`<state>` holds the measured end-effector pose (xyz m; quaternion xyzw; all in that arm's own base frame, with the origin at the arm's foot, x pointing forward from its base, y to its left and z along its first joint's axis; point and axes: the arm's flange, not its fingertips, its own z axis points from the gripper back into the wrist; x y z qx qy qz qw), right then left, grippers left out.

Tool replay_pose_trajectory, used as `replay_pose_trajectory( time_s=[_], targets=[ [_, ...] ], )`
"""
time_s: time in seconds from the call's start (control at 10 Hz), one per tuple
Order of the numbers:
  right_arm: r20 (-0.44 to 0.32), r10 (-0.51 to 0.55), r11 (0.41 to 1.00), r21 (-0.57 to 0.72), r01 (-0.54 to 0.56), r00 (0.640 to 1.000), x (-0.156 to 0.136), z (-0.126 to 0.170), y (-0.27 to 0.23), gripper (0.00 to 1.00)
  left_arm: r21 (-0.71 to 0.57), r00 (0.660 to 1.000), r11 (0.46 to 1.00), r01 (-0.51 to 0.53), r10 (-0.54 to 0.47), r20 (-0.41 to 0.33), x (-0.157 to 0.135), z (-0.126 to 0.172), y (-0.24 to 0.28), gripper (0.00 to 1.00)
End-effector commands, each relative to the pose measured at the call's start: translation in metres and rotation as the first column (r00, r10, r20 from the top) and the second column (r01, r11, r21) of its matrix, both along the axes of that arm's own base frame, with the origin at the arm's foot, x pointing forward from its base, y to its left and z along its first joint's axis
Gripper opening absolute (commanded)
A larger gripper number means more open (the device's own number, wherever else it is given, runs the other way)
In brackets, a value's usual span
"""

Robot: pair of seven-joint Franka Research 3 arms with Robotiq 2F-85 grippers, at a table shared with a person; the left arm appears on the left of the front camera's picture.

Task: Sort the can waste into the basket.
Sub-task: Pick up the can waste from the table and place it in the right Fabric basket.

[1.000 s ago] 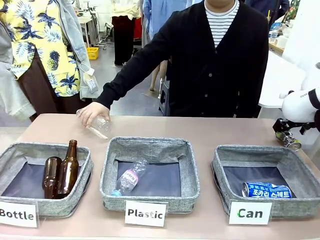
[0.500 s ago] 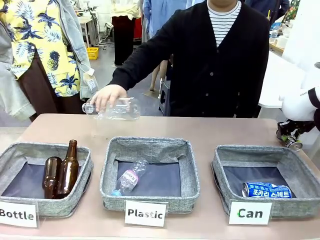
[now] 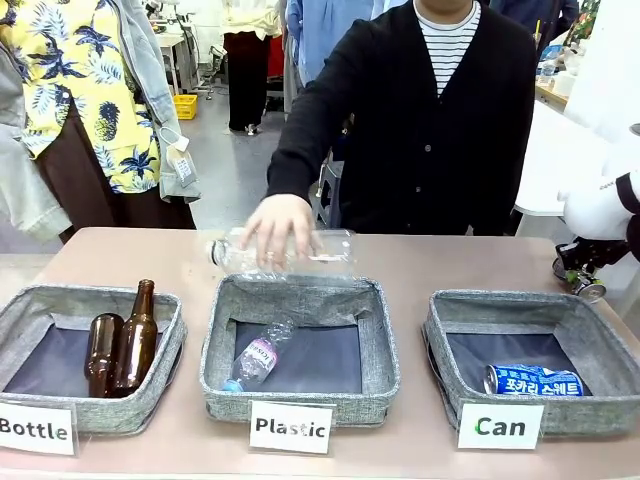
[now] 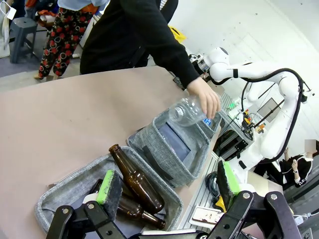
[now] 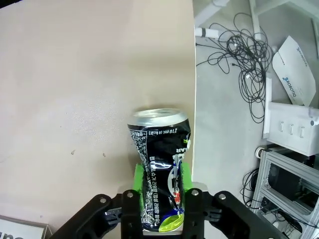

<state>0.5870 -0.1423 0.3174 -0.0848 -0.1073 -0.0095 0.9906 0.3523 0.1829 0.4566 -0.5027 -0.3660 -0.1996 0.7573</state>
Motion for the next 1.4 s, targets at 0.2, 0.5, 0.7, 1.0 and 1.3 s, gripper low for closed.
replay_pose_trajectory(
  time_s=[0.2,0.5,0.7,1.0,1.3],
  targets=[
    [0.019,-0.017,1.000,-0.016,0.018,1.000,-0.020,0.038,-0.004,0.00,-0.001,1.000,1.000,0.002,-0.002,-0.009,-0.002,0.002,-0.002,1.00],
    [0.029,-0.070,0.997,0.033,0.069,0.997,-0.079,0.129,-0.002,0.02,-0.001,1.000,1.000,0.002,-0.002,-0.009,-0.002,0.002,-0.002,1.00],
    [0.070,0.001,0.996,0.088,-0.007,0.998,-0.122,0.174,0.010,0.02,-0.001,1.000,1.000,0.002,-0.002,-0.009,-0.002,0.002,-0.002,1.00],
    [0.137,0.501,0.842,0.151,-0.518,0.854,-0.181,0.194,0.057,0.02,-0.001,1.000,1.000,0.002,-0.002,-0.009,-0.002,0.002,-0.002,1.00],
    [0.140,0.851,0.497,0.098,-0.862,0.506,-0.203,0.179,0.099,0.02,-0.001,1.000,1.000,0.002,-0.002,-0.009,-0.002,0.002,-0.002,1.00]
  ],
)
